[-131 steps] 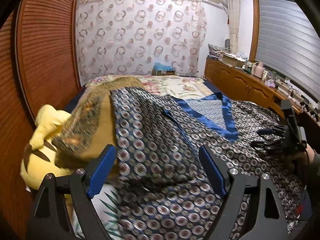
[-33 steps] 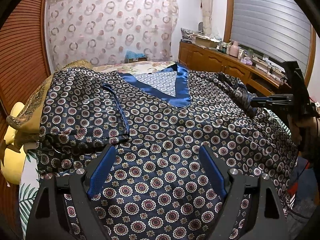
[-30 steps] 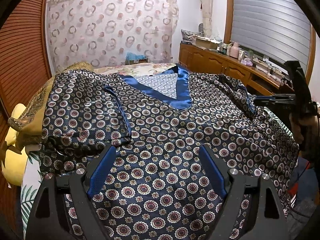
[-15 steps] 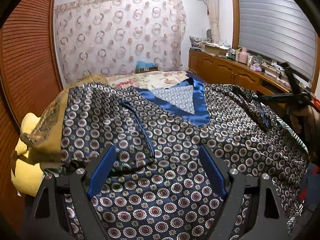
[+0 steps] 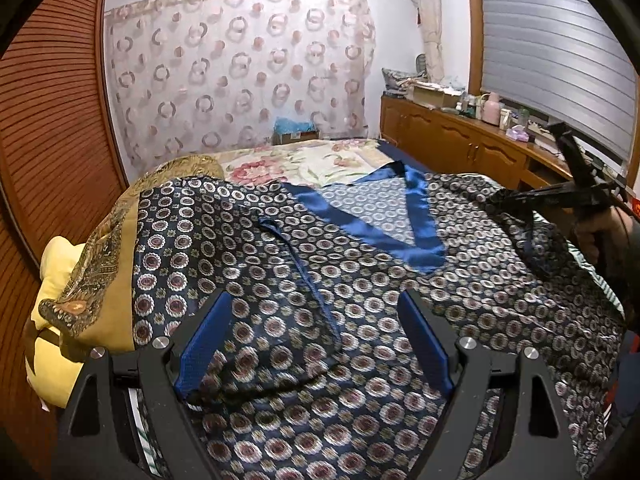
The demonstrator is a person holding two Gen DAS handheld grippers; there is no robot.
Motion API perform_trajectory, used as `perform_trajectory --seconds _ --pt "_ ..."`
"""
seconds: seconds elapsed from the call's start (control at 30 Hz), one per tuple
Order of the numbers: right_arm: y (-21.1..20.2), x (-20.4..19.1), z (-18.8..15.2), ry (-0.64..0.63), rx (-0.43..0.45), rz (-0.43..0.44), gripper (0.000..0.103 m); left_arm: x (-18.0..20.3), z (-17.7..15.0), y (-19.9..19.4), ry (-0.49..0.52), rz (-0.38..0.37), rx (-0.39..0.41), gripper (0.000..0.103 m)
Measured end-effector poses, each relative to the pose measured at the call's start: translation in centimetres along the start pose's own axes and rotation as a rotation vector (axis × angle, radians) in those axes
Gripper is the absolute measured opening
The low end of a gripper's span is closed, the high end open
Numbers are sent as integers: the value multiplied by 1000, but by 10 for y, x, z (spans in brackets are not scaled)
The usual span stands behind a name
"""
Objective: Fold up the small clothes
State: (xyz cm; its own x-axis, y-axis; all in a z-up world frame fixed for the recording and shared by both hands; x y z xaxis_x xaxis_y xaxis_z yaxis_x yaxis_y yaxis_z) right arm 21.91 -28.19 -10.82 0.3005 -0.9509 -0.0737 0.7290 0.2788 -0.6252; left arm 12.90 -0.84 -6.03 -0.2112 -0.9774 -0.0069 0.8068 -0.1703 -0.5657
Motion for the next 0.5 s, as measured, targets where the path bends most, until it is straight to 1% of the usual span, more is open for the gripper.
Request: perform_trajectory --seconds 0.1,0.17,0.2,0.27,0.3,0.33,0.37,0.4,0.43,0.47,0.5 --pt "10 -16 11 -14 -9 32 12 -5 5 9 14 20 -4 85" --pt "13 -18 18 -9 5 54 12 -7 10 14 29 26 -8 85" --pt "12 -21 22 -14 14 82 15 -9 14 16 31 31 -5 85" --pt "10 -25 29 -27 29 119 32 -13 18 18 26 29 -2 85" --pt "7 -23 31 -30 37 131 36 -16 20 20 21 28 -2 85" --pt "5 -22 34 -35 52 148 44 -19 21 22 16 28 -3 85" --pt "4 -20 37 -43 71 151 49 -21 22 24 11 31 -5 85" --pt "2 -15 39 -49 84 128 51 -25 24 26 7 35 -11 85" --pt "2 -9 40 -53 82 87 53 -28 24 28 3 37 -15 85" --pt "6 -3 40 -55 71 49 54 -33 25 30 -2 39 -19 85" --pt "10 2 41 -55 61 28 54 -37 26 31 -7 41 -23 85"
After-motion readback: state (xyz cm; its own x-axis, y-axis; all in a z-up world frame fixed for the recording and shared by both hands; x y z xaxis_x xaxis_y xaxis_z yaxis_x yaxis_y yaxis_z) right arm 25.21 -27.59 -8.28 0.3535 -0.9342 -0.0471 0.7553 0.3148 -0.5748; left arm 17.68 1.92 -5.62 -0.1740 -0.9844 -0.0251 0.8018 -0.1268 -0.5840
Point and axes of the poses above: each gripper's, at about its wrist camera, not at the fingertips, and y roughly the way its jaws point, x to its right, z to its top, the point moved 4 cm from there along y, roughly the way its jaws point, and after that the axes turned 1 degree about x, right-handed, at the moved point
